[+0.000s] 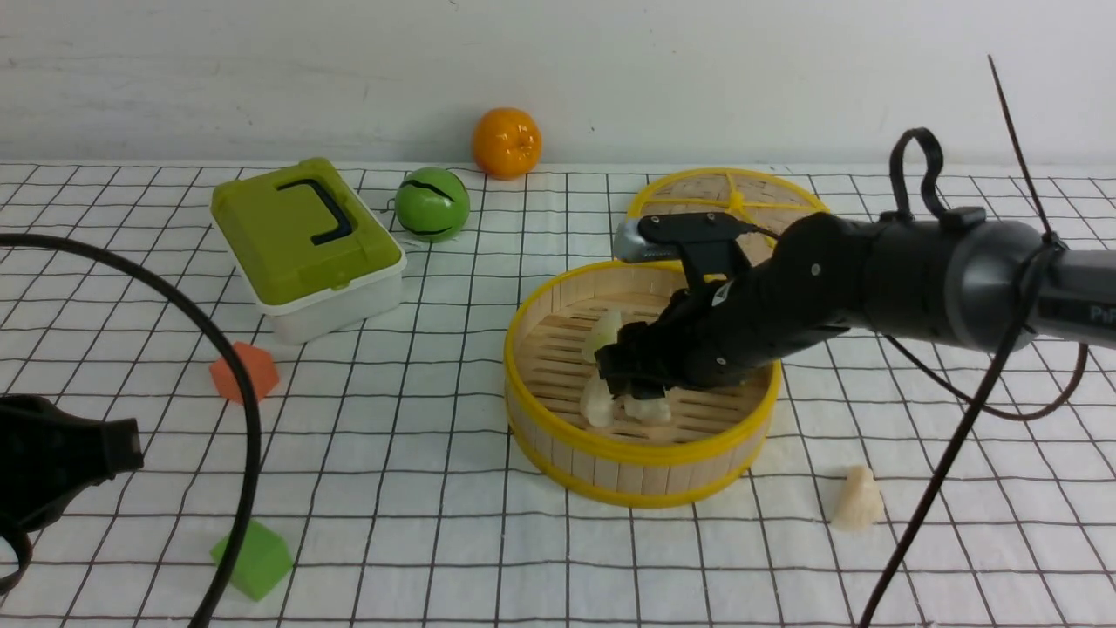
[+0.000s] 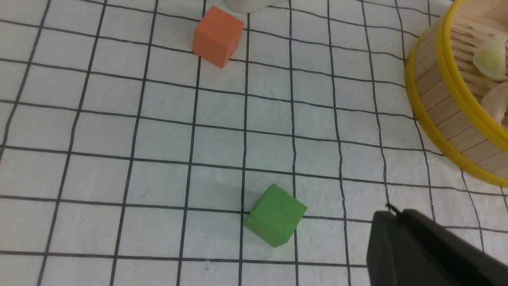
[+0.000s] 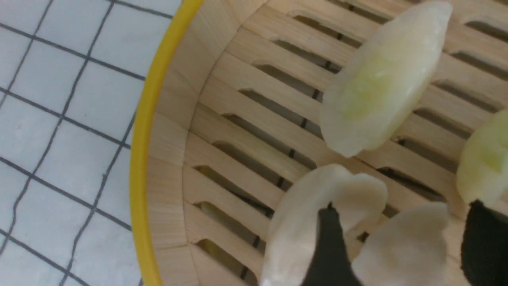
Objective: Put the dumplings into the steamer on the table with the white tablecloth.
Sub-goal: 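Place the dumpling in the bamboo steamer basket with the right gripper, then reach for and grasp a dumpling lying on the table beside the steamer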
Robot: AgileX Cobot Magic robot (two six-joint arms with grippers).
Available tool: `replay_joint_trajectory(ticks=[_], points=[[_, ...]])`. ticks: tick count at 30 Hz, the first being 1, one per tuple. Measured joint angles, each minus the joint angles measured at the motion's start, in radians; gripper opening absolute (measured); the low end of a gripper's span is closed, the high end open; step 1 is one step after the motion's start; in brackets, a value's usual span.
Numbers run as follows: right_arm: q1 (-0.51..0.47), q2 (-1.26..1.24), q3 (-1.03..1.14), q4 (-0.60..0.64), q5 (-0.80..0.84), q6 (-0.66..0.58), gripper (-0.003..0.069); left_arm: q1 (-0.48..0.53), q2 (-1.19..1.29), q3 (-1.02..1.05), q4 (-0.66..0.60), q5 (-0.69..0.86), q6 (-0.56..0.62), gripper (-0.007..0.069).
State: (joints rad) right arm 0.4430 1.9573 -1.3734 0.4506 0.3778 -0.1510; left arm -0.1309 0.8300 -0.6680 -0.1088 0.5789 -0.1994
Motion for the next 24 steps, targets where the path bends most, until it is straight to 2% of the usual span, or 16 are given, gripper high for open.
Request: replay_joint_trajectory(ticks=[3,9,14,16,22,24], points=[[-0.033,-0.06,-0.017,0.0,0.018,0.01,0.0503,0.0,0.0,0.0,0.0,0.0,0.0,-0.0012],[-0.138,-0.2,-0.034,-0.025,0.162,0.099,0.0482,0.0,0.0,0.0,0.0,0.001,0.0,-0.0012],[-0.255,-0.251,-0.019,-0.182,0.466,0.169,0.043,0.0,0.0,0.001,-0.021,0.001,0.0,-0.0012],[-0.266,-0.249,0.028,-0.23,0.504,0.212,0.0426,0.0,0.0,0.005,-0.026,0.001,0.0,-0.0012],[-0.271,-0.237,0.213,-0.243,0.403,0.29,0.0424,0.0,0.0,0.012,-0.041,0.005,0.0,-0.0012],[-0.271,-0.235,0.285,-0.209,0.296,0.296,0.0424,0.0,0.0,0.012,-0.043,0.005,0.0,-0.0011]])
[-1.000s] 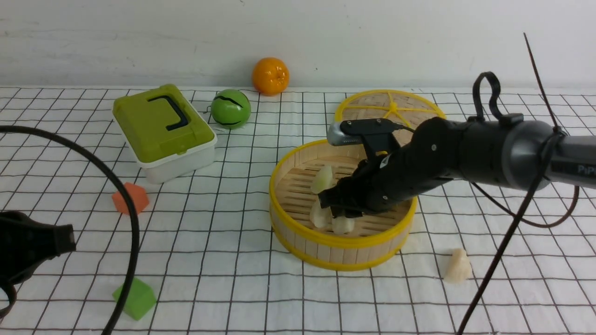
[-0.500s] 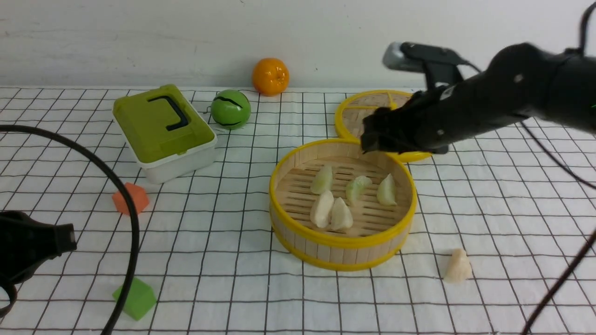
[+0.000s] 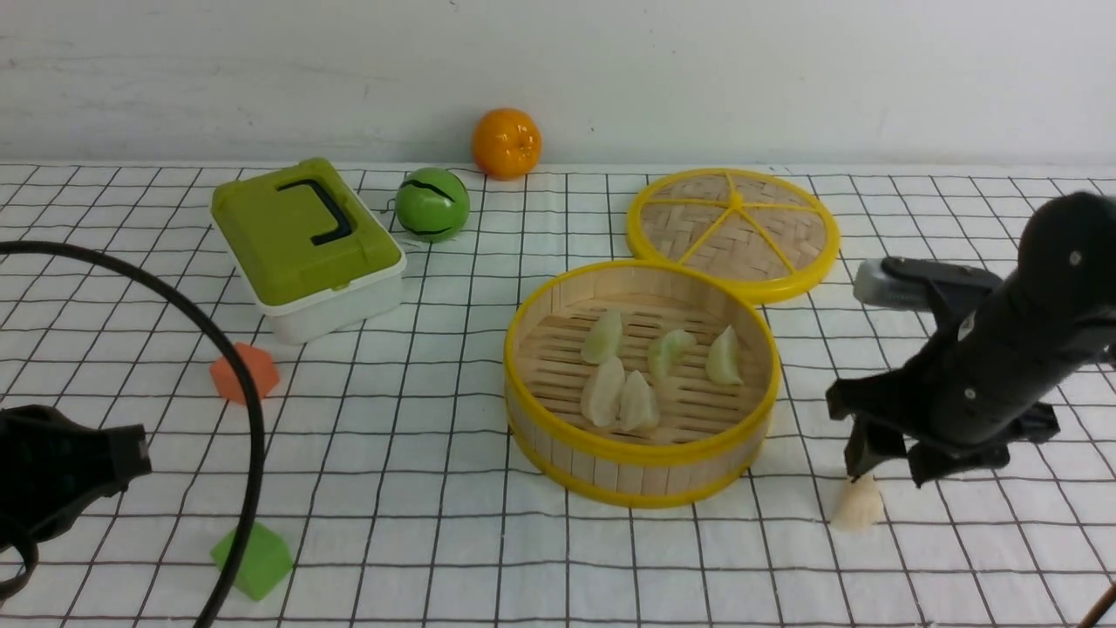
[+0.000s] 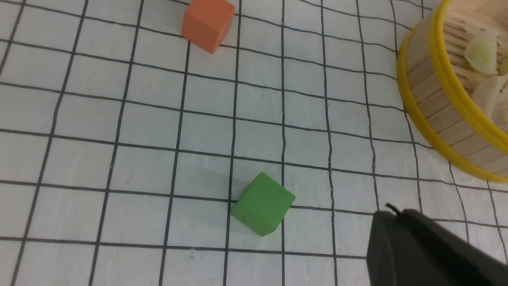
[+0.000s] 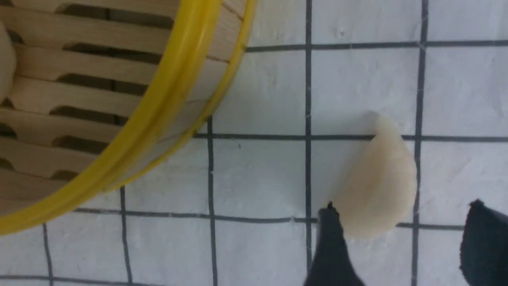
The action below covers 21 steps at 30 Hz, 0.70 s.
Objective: Put the dumplings into the steamer on the table with the white tablecloth.
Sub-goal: 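Reach for and grasp a dumpling lying on the table beside the steamer, then place the dumpling in the bamboo steamer basket with the right gripper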
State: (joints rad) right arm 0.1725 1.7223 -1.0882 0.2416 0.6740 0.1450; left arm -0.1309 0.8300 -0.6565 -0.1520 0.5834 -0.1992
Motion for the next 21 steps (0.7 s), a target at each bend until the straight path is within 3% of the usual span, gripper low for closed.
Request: replay_joint_trajectory(ticks=[6,14,21], points=[[0.0,0.03,0.039,0.021,-0.097,0.001,0.0398,0.0,0.0,0.0,-0.011,0.0,0.0,-0.0011],[0.041,0.095,0.036,-0.036,-0.116,0.004,0.0231,0.0,0.0,0.0,-0.016,0.0,0.0,-0.0006],[0.046,0.074,0.026,-0.091,-0.055,0.001,0.0229,0.0,0.0,0.0,-0.016,0.001,0.001,-0.0003]])
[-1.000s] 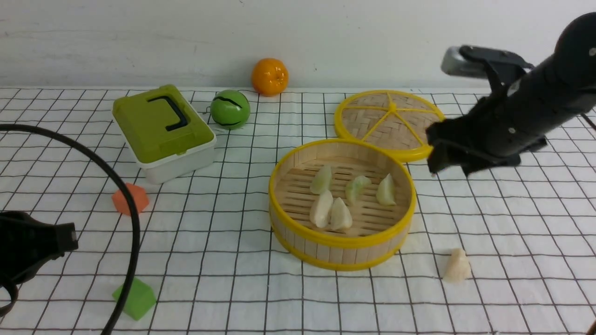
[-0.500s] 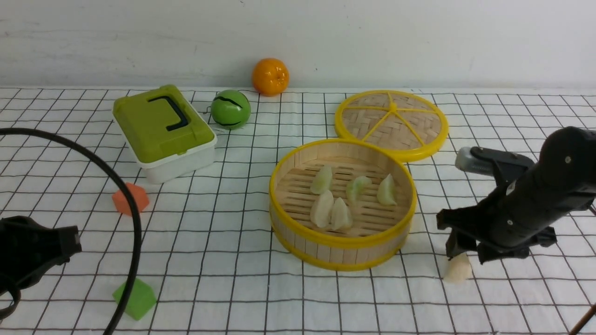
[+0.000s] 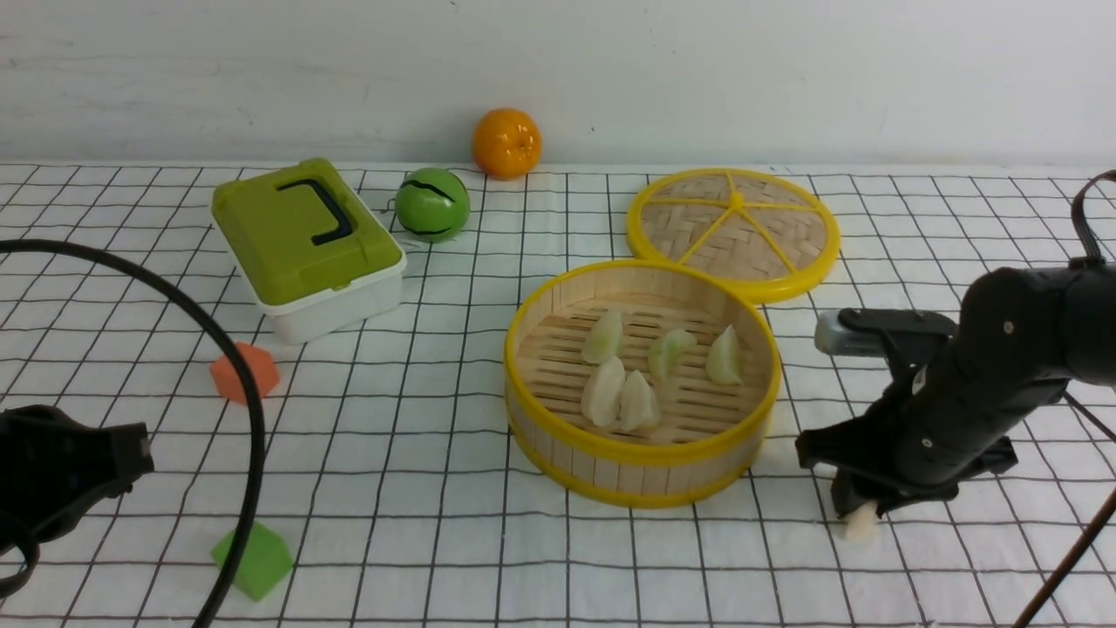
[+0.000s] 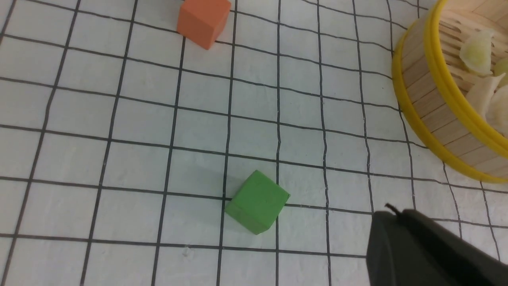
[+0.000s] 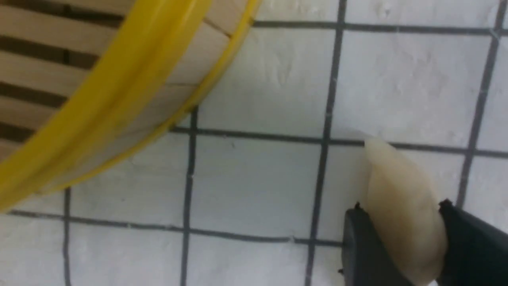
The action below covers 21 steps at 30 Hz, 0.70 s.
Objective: Put the dumplings into the steamer on the table with the white tablecloth.
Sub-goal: 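Place the dumpling in the bamboo steamer basket with the right gripper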
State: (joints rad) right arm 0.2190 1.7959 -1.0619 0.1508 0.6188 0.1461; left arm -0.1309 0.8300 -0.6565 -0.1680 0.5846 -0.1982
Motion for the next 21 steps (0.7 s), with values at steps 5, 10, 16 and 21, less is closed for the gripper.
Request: replay_joint_trajectory(ticks=[5,10,16,21], points=[[0.001,-0.078,-0.091,-0.005,0.106,-0.022,0.0228,0.0,0.0,0.0,-0.003,0.0,0.0,0.0],[0.061,-0.118,-0.251,0.041,0.101,-0.072,0.0228,0.0,0.0,0.0,-0.01,-0.001,0.0,0.0001],[0.18,0.006,-0.351,0.066,0.046,-0.094,0.0228,0.0,0.0,0.0,-0.011,-0.001,0.0,0.0006],[0.191,0.151,-0.379,0.075,0.038,-0.05,0.0228,0.0,0.0,0.0,-0.011,-0.001,0.0,0.0008]])
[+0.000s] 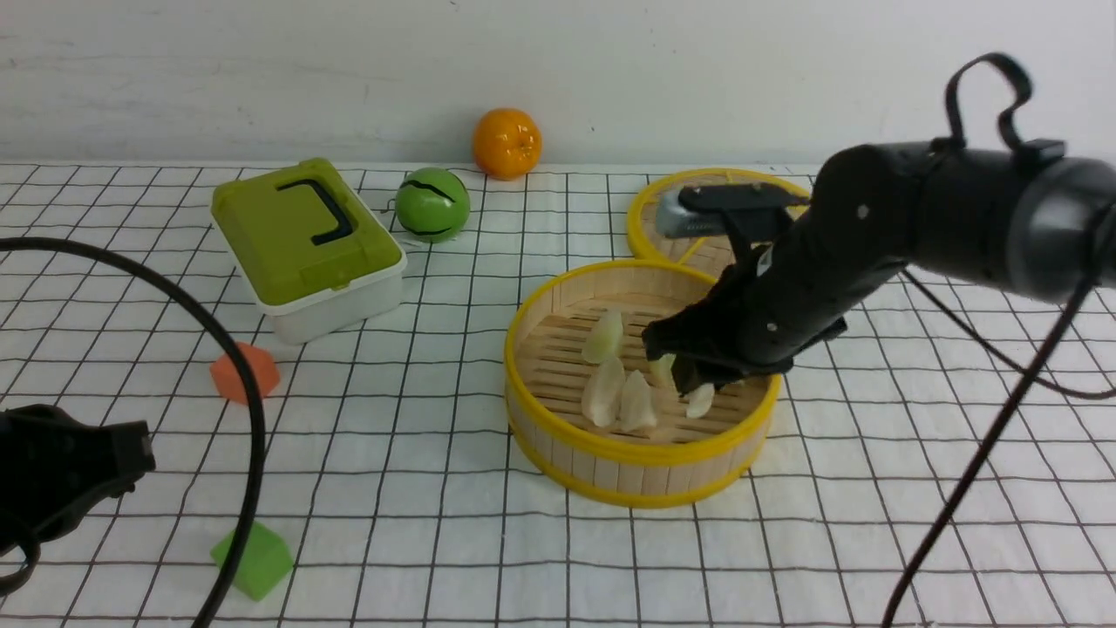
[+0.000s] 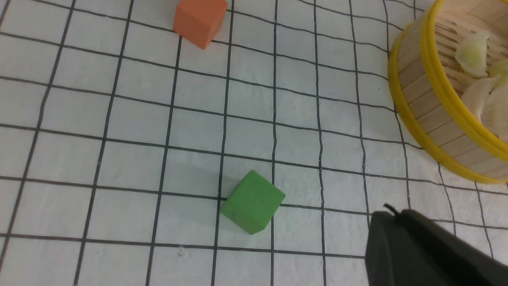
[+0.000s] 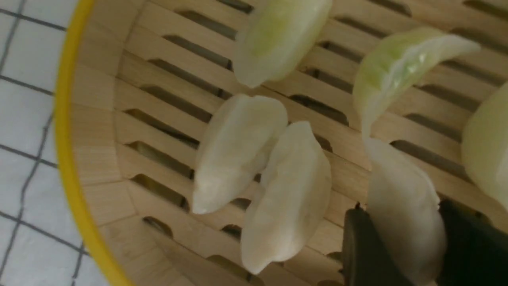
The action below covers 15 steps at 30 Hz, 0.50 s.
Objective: Put the dumplings into the steamer on the table with the white tablecloth.
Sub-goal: 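Place the dumpling in the bamboo steamer basket with the right gripper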
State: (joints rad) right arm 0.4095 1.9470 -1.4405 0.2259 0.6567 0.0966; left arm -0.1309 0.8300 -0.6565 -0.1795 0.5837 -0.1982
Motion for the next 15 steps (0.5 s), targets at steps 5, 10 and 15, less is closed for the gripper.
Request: replay_joint_trajectory(ticks=[5,10,15], points=[[-0.001,0.041,-0.001,0.001,-0.015,0.018,0.0227,0.0,0.0,0.0,0.0,0.0,0.0,0.001],[-0.001,0.041,-0.012,0.01,-0.049,0.019,0.0243,0.0,0.0,0.0,0.0,0.0,0.0,0.0017],[-0.001,0.041,-0.05,0.015,-0.025,0.023,0.0374,0.0,0.0,0.0,0.0,-0.001,0.0,0.0018]])
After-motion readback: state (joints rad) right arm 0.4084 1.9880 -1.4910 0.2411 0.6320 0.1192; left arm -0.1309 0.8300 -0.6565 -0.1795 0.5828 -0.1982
